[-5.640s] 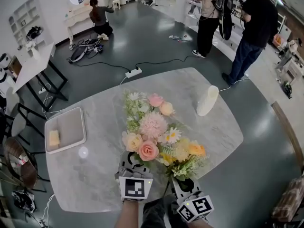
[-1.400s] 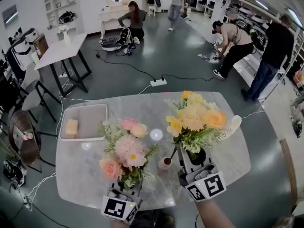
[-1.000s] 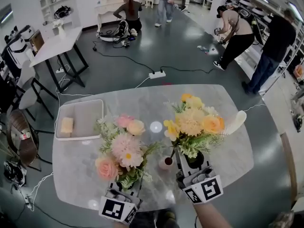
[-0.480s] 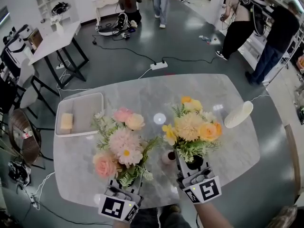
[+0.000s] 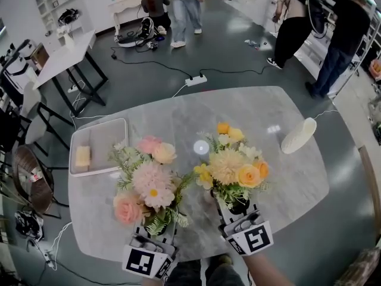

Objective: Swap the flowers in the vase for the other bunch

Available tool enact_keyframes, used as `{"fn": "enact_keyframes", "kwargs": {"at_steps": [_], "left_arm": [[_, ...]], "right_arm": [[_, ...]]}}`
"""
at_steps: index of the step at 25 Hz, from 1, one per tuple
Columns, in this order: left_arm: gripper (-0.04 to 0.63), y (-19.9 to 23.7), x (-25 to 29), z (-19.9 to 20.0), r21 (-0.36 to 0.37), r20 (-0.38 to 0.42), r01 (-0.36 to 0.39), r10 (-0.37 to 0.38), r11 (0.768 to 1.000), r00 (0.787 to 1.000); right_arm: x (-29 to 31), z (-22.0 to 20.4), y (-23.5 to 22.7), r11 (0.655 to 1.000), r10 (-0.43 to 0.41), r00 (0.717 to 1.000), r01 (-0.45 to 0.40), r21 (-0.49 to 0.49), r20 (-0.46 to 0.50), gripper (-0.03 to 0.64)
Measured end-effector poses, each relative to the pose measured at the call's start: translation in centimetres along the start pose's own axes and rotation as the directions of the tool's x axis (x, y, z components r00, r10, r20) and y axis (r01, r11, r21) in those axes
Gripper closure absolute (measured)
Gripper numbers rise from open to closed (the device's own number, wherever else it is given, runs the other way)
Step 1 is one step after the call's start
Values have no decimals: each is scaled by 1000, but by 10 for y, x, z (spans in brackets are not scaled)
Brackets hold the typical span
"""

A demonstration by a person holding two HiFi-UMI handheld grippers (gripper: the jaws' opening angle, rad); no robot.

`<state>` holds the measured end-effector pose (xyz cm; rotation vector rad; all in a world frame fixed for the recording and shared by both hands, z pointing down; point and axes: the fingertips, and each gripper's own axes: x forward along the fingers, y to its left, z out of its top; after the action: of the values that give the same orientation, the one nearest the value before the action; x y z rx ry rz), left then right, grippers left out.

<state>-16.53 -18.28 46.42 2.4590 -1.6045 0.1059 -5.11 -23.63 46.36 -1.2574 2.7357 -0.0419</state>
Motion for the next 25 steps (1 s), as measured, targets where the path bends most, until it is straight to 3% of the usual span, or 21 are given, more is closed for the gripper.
{"fn": "enact_keyframes", "kwargs": {"at_steps": [10, 25], "left_arm": [[509, -2, 0, 11, 0, 1, 23, -23, 1000, 1000], [509, -3, -2, 17, -14, 16, 60, -60, 998, 998]], "right_arm": [[-1, 4, 7, 1000, -2, 999, 1, -19, -45, 505], [-7, -10, 15, 1000, -13, 985, 12, -10, -172, 425]]}}
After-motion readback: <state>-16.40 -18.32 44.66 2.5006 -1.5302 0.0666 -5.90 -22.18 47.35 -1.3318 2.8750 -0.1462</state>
